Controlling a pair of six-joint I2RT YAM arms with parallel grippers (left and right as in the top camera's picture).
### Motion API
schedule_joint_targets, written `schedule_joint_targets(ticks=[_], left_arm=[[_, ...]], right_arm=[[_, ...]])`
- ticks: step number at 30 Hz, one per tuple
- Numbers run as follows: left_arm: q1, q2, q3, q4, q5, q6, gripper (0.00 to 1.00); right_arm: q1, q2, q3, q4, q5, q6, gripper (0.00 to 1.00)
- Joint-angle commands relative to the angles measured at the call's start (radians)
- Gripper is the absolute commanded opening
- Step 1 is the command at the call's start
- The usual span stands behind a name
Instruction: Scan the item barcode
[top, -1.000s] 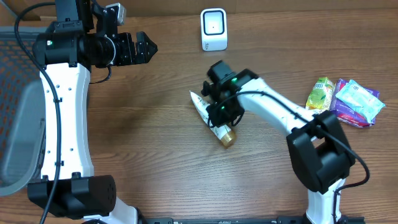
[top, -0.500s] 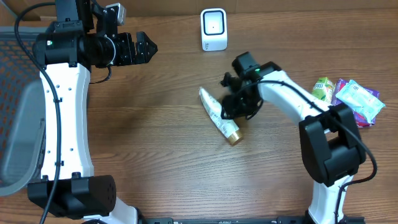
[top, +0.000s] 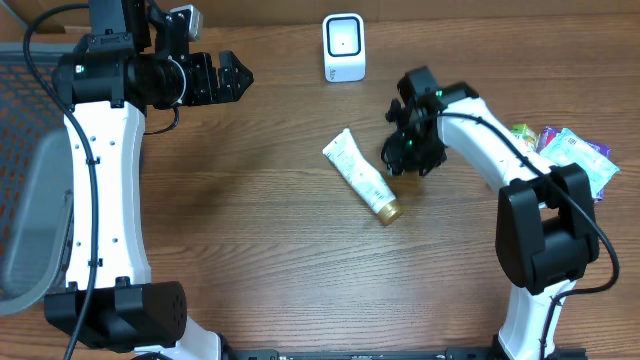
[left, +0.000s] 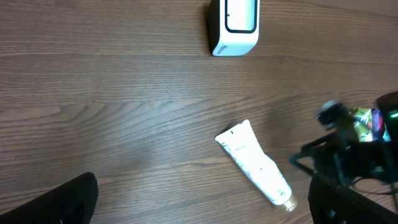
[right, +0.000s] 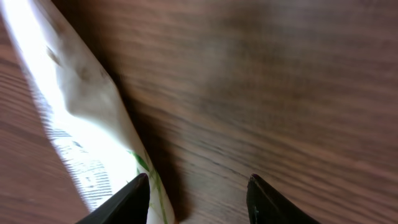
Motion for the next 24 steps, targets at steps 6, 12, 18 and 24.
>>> schedule_joint_targets(ticks=[6,12,18,24], left_arm=[[-0.013,0.003,0.000,0.001,0.001,-0.006,1.00],[-0.013,0.003,0.000,0.001,0.001,-0.006,0.99],[-0.013,0.003,0.000,0.001,0.001,-0.006,1.00],[-0.013,0.003,0.000,0.001,0.001,-0.006,0.99]], right_arm=[[0.117,-0.010,0.124,-0.040,-0.212,0.006,0.36],[0.241,-0.007,0.041,-0.046,-0.208,0.081,0.20],[0.314,-0.007,-0.046,-0.038,-0.173,0.111,0.17],[0.315,-0.007,-0.078,-0.043,-0.097,0.130,0.17]])
